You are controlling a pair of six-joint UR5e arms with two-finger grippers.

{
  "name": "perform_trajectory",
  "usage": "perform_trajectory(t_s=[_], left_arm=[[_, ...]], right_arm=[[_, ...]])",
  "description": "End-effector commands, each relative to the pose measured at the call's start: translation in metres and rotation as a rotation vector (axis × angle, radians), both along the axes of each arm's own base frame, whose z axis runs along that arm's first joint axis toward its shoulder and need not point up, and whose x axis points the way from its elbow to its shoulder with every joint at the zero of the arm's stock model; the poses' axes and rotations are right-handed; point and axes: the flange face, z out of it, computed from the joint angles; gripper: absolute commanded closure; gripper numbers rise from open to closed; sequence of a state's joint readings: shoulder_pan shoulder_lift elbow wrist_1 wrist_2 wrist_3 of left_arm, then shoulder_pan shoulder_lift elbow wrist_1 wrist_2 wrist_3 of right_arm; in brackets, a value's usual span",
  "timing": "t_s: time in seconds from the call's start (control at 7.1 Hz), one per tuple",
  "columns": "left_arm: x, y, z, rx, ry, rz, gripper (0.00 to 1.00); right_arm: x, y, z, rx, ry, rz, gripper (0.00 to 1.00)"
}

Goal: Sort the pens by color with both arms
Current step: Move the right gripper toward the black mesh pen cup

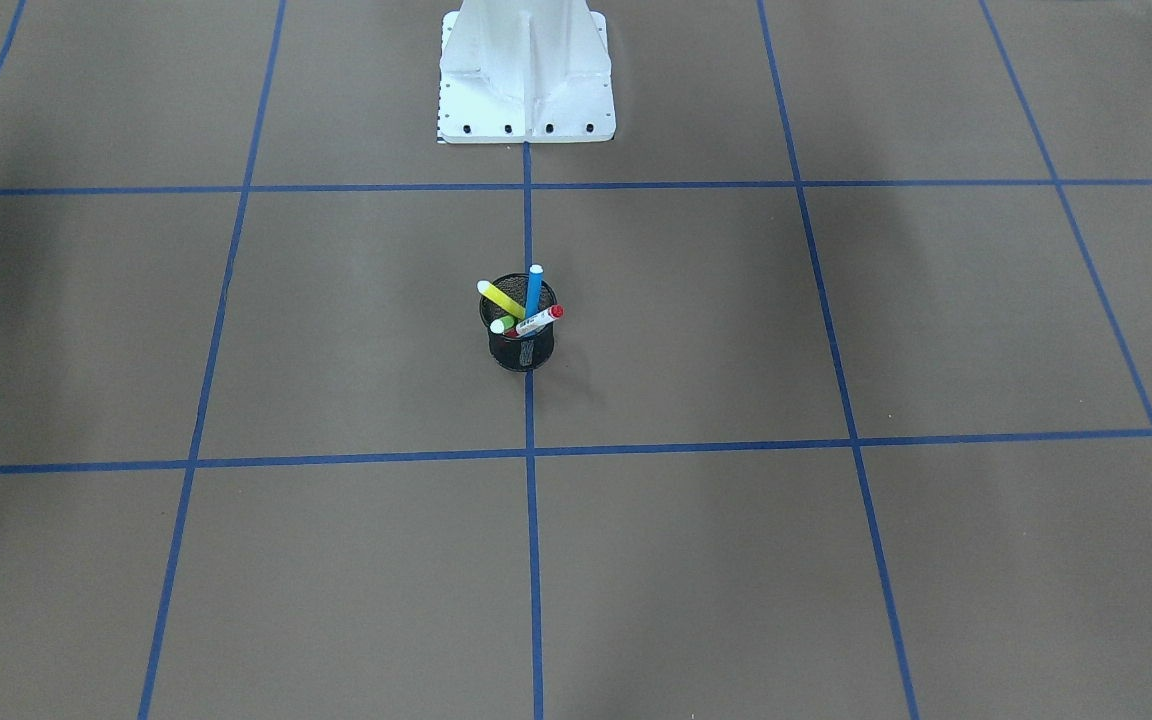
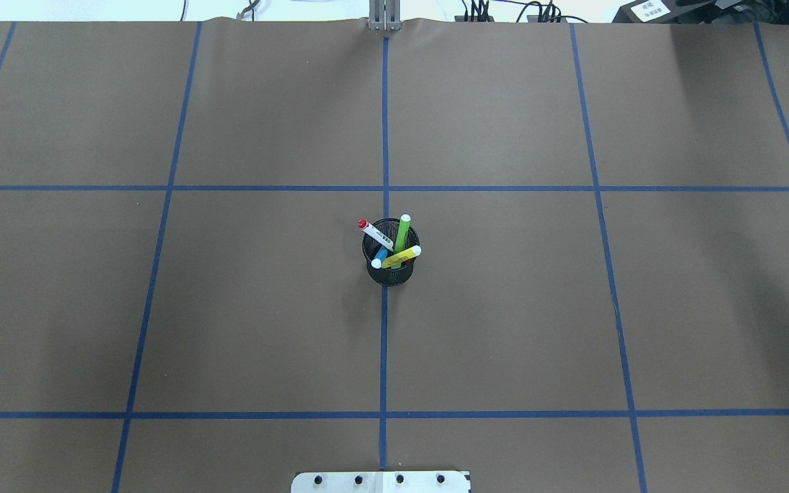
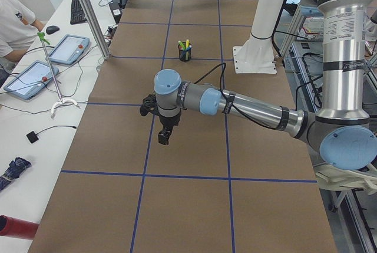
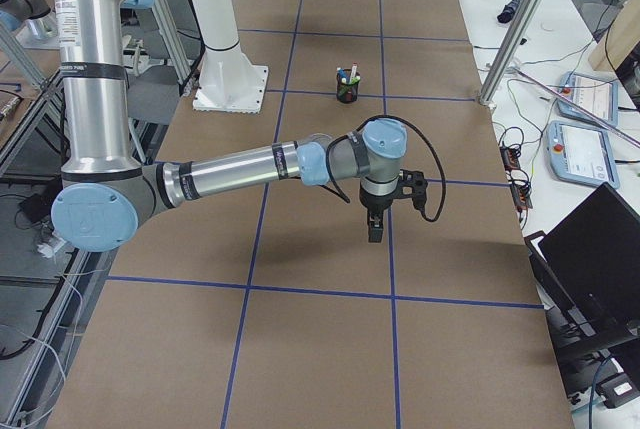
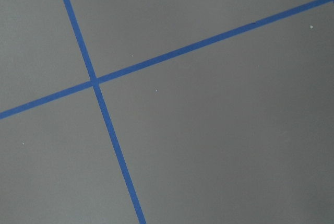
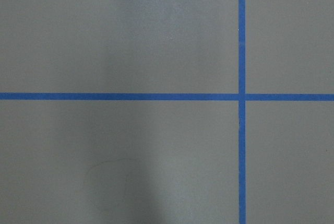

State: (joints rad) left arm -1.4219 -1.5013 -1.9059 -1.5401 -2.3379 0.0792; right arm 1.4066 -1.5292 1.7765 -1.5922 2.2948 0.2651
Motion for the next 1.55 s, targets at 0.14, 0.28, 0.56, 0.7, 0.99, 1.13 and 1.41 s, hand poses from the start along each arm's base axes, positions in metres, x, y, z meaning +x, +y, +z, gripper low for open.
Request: perform_trajectory(t_s=[0.14,0.28,0.56,0.7,0.99,1.13,1.41], left_arm=[[0.003,-0.011,-0.014,0.028,0.010,0.003,0.00],[0.000,-0.008,-0.016,0.032,0.010,0.000,0.00],[-0.002,-0.001,-0.015,0.014,0.064,0.002,0.00],[0.000,-0.001,-0.018,0.013,0.087,0.008,0.00],[0.001,-0.001,-0.018,-0.035,0.093,-0.031,0.00],[0.002,-0.002,-0.014,-0.062,0.095,-0.042,0.00],[0.008,-0.003,0.002,-0.119,0.168,-0.025,0.00]], right_arm=[[-0.004,-0.023,-0.016,0.007,-0.006,0.012,0.00],[-0.005,-0.025,-0.019,0.010,-0.012,0.012,0.00],[-0.006,-0.023,-0.020,0.005,-0.033,0.007,0.00],[-0.007,-0.023,-0.021,0.005,-0.051,0.002,0.00],[-0.008,-0.017,-0.026,0.013,-0.079,-0.006,0.00],[-0.010,-0.016,-0.028,0.009,-0.104,-0.013,0.00],[-0.013,0.006,-0.016,-0.035,-0.191,-0.034,0.00]])
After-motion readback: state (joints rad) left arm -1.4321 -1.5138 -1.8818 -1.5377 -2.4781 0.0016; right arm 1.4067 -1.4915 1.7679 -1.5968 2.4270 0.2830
